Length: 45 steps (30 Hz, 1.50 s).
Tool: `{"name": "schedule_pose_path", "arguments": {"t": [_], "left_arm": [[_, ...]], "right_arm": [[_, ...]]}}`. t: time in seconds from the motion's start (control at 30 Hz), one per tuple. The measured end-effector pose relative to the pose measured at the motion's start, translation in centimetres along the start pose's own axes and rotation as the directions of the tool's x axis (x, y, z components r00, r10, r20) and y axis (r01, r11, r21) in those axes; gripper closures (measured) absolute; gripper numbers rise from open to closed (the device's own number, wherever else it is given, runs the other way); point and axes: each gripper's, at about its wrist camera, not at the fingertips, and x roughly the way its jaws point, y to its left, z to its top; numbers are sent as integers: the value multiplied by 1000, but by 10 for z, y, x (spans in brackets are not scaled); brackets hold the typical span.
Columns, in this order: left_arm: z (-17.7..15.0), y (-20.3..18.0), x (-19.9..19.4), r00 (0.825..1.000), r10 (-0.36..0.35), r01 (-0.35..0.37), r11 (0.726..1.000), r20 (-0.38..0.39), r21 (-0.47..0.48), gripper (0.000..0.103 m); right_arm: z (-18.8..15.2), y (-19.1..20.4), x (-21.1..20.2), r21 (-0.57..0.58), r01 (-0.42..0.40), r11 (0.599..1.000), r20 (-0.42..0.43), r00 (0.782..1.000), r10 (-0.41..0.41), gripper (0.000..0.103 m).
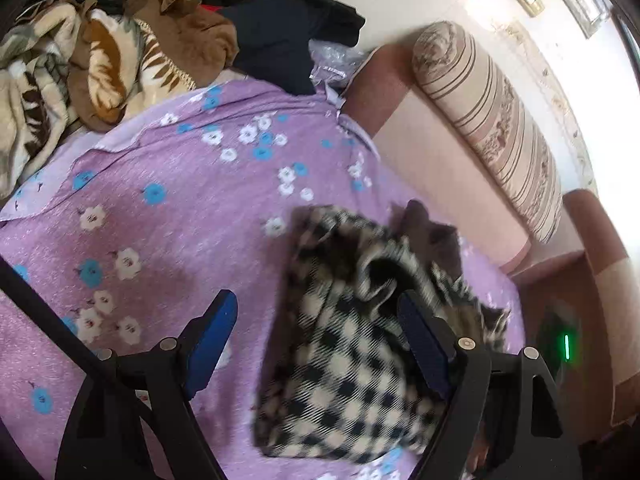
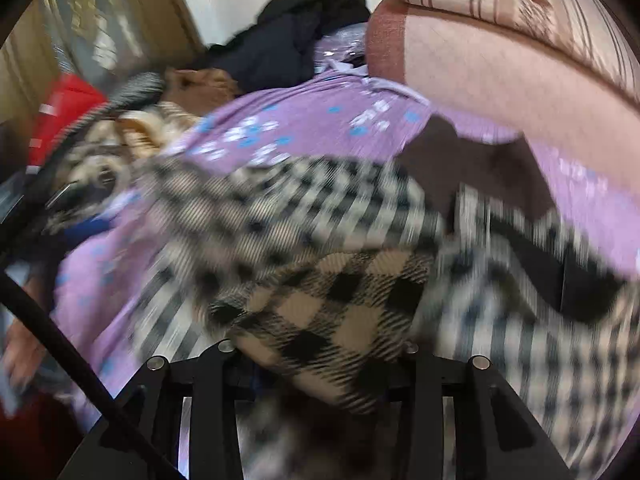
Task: Fold large clothes
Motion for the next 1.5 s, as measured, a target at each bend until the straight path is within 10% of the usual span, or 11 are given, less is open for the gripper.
{"name": "schedule_pose_path", "arguments": {"t": [0.27,0.43,0.7,0.87,1.0,1.07,1.2,1.27,1.5], "left_arm": [[-12,8,23,998,9,-6,999,-66,51,22],[-26,-10,40,991,43,-24,988,-125,153,22],[-57,-27,60,967,88,-19,961,-240,275,22],[-73,-24,62,956,99,-17,958,-276,285,22],[-81,-22,59,961,95,-15,956,-259,294,22],[-83,-21,57,963,90,-15,959,-254,282,29],[-83,-21,55,956,91,-16,966,-280,259,89],[-79,-27,46,960,88,-13,962,-266,272,91],[-70,-27,14,975,32,29,962,-220,271,91]], "right_arm": [[89,-27,69,117,289,950,-59,957,-284,60],[90,-46,30,243,197,950,6,979,-205,60],[-18,-92,-77,278,165,946,34,983,-182,55],[-115,-145,-143,412,278,868,82,937,-339,39],[-157,-181,-153,501,268,823,51,940,-338,37],[-168,-190,-146,529,227,818,39,956,-291,37],[-176,-190,-131,553,84,829,40,991,-127,38],[-181,-185,-127,558,31,829,39,997,-63,58],[-204,-156,-146,454,46,890,24,998,-64,55]]}}
